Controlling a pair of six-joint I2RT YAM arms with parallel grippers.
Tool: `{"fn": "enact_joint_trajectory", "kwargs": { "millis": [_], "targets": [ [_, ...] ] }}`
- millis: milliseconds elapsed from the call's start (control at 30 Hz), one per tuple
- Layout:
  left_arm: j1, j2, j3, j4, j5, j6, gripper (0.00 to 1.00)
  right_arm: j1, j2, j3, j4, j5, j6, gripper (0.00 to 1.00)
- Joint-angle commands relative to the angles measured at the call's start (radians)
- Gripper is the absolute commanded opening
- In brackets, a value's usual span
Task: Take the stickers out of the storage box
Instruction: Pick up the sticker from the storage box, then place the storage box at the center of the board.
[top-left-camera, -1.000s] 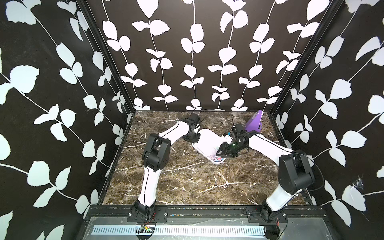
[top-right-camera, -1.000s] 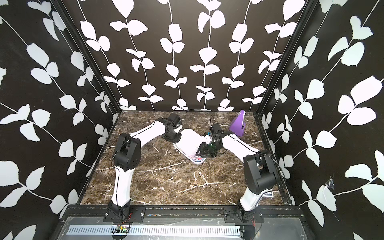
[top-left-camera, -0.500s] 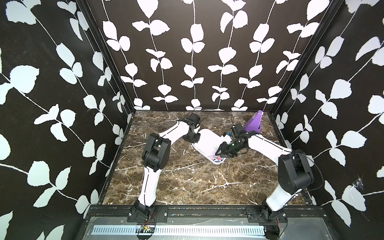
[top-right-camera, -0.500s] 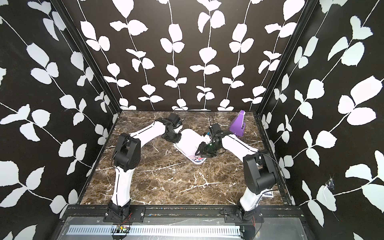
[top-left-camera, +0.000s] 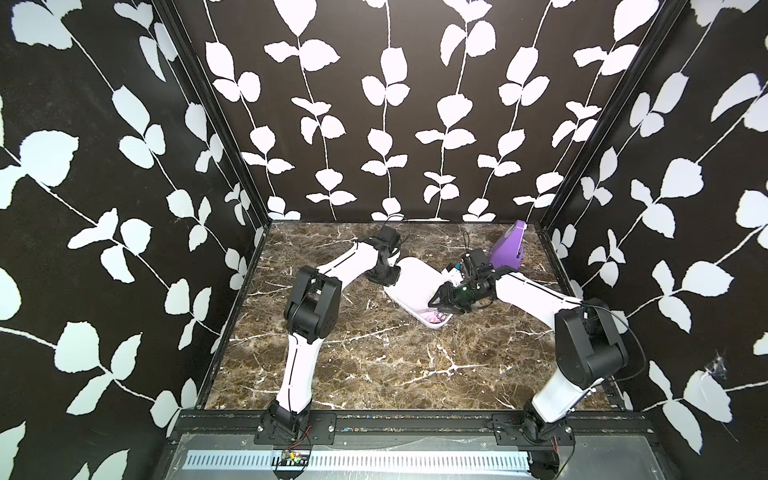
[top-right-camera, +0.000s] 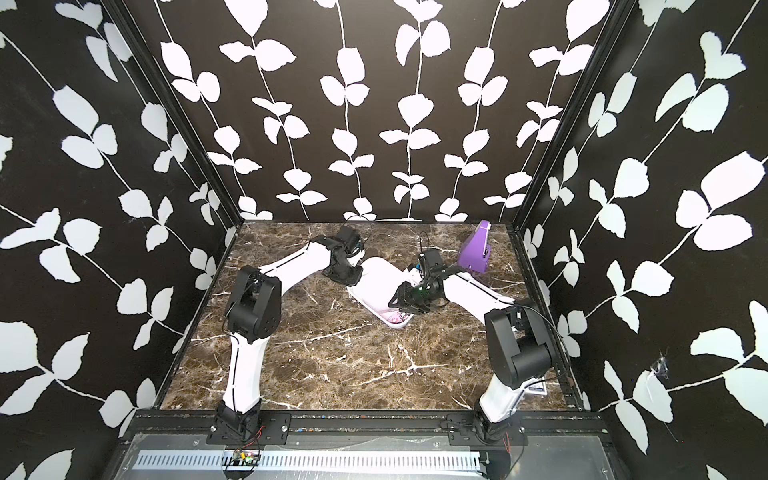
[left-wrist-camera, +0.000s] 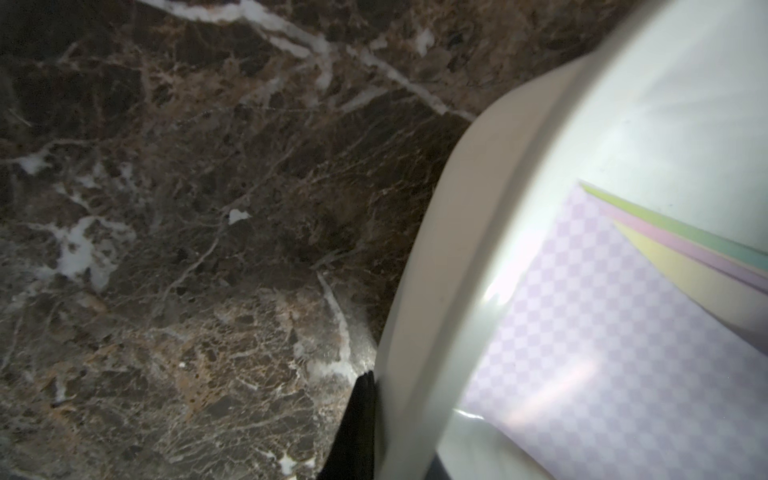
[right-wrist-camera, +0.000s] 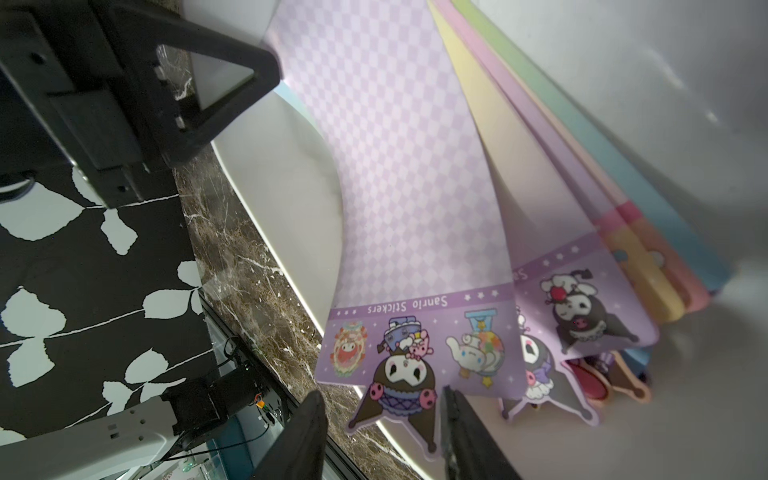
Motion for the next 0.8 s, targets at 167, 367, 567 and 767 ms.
{"fn": "enact_joint_trajectory", "kwargs": {
  "millis": [167, 367, 567, 767],
  "targets": [
    [0.000, -0.006, 0.002, 0.011, 0.026, -0.012, 0.06, 0.010, 0.002, -0.102, 0.161, 0.014, 0.083, 0.42],
    [0.000, -0.006, 0.002, 0.008, 0.022, -0.010, 0.06, 0.009, 0.001, -0.106, 0.167, 0.010, 0.090, 0.17],
    [0.000, -0.007, -0.002, 0.009, 0.021, -0.012, 0.07, 0.007, -0.011, -0.126, 0.170, 0.016, 0.098, 0.02],
    [0.000, -0.007, -0.004, 0.005, 0.020, -0.010, 0.07, -0.003, -0.049, -0.143, 0.176, 0.009, 0.116, 0.00]
  ]
}}
